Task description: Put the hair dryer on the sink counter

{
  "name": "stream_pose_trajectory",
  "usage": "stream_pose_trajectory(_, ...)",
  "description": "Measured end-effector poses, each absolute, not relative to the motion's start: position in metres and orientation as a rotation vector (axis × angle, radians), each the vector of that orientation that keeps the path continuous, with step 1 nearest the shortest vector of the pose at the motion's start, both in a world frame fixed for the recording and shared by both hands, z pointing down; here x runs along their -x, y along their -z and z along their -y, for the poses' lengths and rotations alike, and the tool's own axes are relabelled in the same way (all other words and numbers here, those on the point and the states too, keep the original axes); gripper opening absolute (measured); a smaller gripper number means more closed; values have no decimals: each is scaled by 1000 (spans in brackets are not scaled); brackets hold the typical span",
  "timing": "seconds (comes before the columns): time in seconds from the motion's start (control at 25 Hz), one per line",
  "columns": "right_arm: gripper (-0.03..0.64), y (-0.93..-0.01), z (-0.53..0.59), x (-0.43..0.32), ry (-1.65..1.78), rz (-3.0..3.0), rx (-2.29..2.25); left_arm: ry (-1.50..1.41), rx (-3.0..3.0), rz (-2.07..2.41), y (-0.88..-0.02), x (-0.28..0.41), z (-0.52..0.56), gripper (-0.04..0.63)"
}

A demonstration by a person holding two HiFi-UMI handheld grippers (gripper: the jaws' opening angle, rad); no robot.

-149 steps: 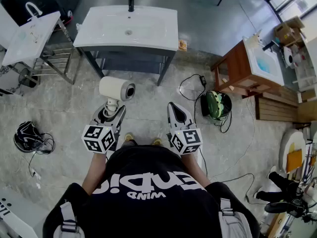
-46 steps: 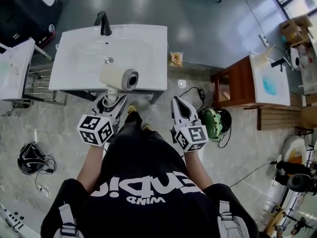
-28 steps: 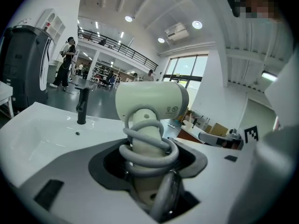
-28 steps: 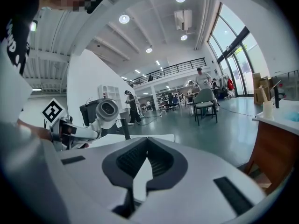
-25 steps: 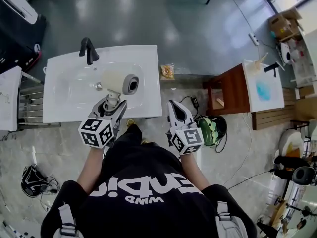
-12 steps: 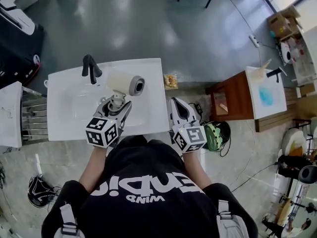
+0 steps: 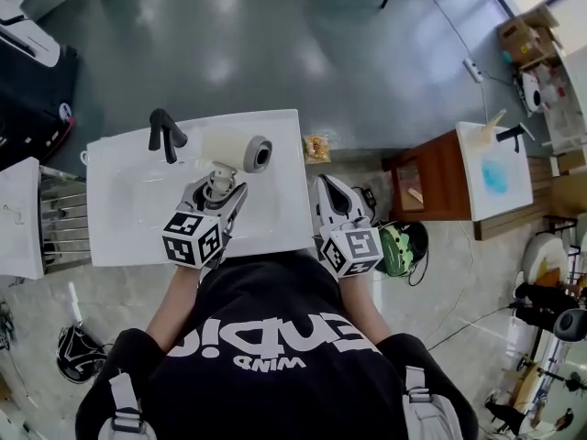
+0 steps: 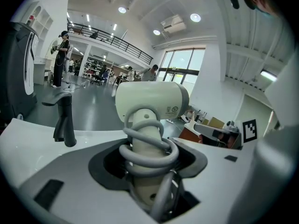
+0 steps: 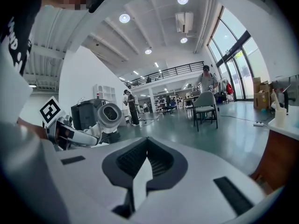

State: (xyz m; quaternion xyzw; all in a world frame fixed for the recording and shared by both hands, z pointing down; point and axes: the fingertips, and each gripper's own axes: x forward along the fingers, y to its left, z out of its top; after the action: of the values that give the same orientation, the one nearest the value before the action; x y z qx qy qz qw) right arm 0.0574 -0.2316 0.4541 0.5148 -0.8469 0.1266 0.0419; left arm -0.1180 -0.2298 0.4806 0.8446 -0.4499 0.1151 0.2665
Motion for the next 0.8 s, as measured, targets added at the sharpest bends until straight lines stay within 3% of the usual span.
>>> stream_pose_trajectory(0.8, 18, -455, 251, -76, -361, 2642, -1455, -428, -2141, 1222, -539, 70, 246, 264)
